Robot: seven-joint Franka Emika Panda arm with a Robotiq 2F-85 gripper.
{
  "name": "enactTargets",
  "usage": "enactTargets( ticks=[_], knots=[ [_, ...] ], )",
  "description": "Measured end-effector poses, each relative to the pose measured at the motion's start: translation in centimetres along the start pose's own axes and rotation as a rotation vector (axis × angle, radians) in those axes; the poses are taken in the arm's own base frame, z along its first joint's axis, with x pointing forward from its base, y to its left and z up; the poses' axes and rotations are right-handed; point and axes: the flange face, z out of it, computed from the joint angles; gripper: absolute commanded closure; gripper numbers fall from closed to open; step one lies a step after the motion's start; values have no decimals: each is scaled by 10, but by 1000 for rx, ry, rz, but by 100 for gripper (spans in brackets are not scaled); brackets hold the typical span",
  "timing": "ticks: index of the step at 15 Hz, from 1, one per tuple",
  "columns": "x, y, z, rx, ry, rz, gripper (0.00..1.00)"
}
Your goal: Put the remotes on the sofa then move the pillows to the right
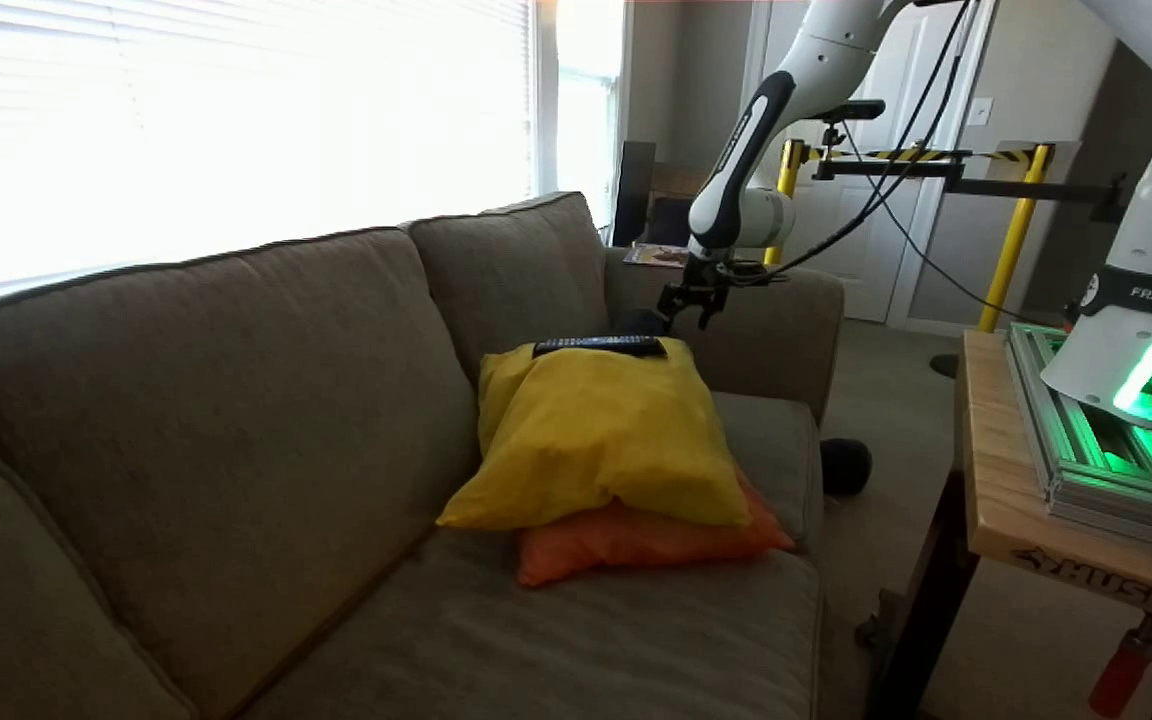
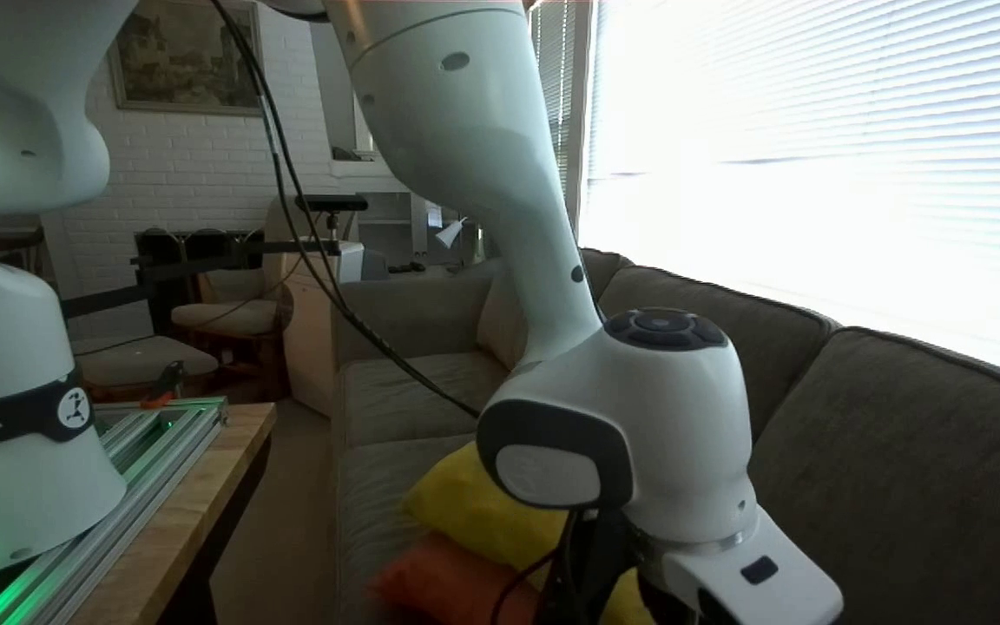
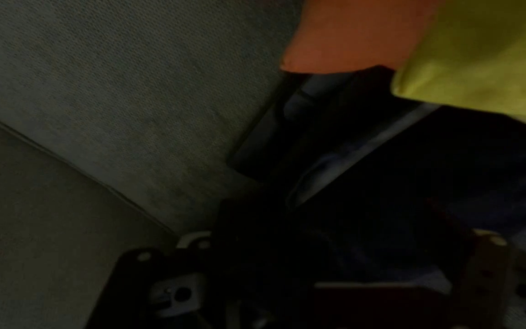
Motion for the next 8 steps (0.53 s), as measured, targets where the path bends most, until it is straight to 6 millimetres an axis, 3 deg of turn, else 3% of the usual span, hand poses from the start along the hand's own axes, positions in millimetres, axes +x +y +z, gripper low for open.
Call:
enactTargets(
  ticks=[4, 8],
  knots=[
    [-16, -67, -55, 52, 59, -148, 0],
    [-59, -147, -113, 136, 57, -350, 0]
  ],
)
